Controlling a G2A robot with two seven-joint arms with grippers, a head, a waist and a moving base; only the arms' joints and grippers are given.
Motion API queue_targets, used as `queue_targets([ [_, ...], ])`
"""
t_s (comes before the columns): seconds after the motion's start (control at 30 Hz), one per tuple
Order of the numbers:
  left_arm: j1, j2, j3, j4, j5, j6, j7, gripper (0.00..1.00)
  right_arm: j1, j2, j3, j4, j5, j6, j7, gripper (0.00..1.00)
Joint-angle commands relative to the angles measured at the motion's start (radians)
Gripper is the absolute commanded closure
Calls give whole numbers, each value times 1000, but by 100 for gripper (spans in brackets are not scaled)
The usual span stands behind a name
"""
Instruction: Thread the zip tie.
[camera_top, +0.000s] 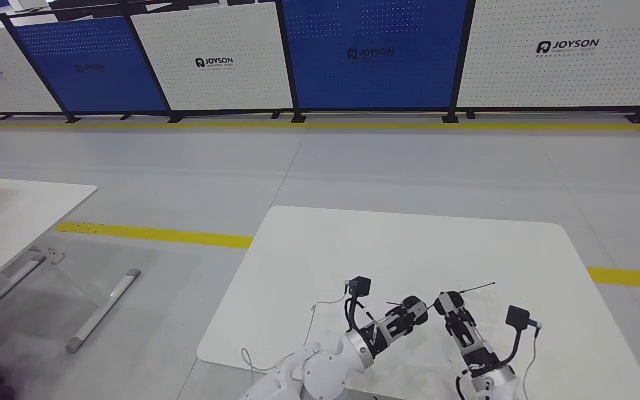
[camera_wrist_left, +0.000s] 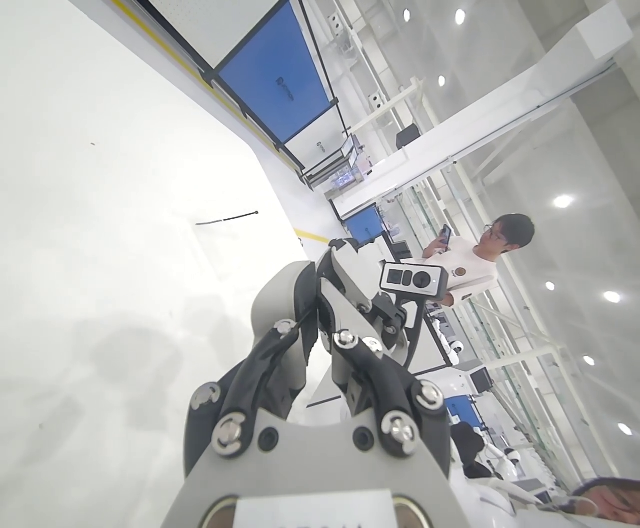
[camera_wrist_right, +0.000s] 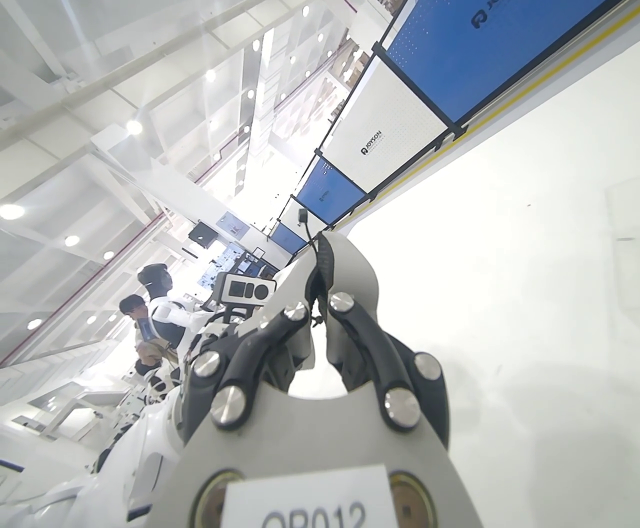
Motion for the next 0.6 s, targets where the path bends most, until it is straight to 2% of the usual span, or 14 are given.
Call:
queue_targets([
  [0.0, 0, -1, 0, 0, 0, 0, 2, 100, 0, 1, 0, 0, 2, 0, -2, 100],
  [0.13, 0, -1, 0, -2, -4, -7, 1, 100, 0, 3, 1, 2, 2, 0, -3, 100],
  [0.23, -2, -2, 3, -1, 4, 10, -7, 98, 3, 5, 0, 6, -9, 0, -5, 100],
  [0.27, -3, -2, 3, -1, 6, 17, -6, 80, 3, 5, -1, 7, -12, 0, -7, 100],
  [0.3, -4, -3, 4, -2, 7, 22, -5, 57, 4, 5, -2, 7, -14, 0, -10, 100],
  [0.37, -2, -3, 4, -5, 10, 27, 2, 36, 4, 5, -3, 8, -18, 0, -18, 100],
  [0.47, 0, -3, 2, -7, 18, 31, 12, 36, 3, 6, -3, 9, -30, 0, -35, 100],
  [0.57, 2, -4, 1, -7, 24, 35, 19, 50, 1, 6, -3, 13, -48, 0, -59, 100],
])
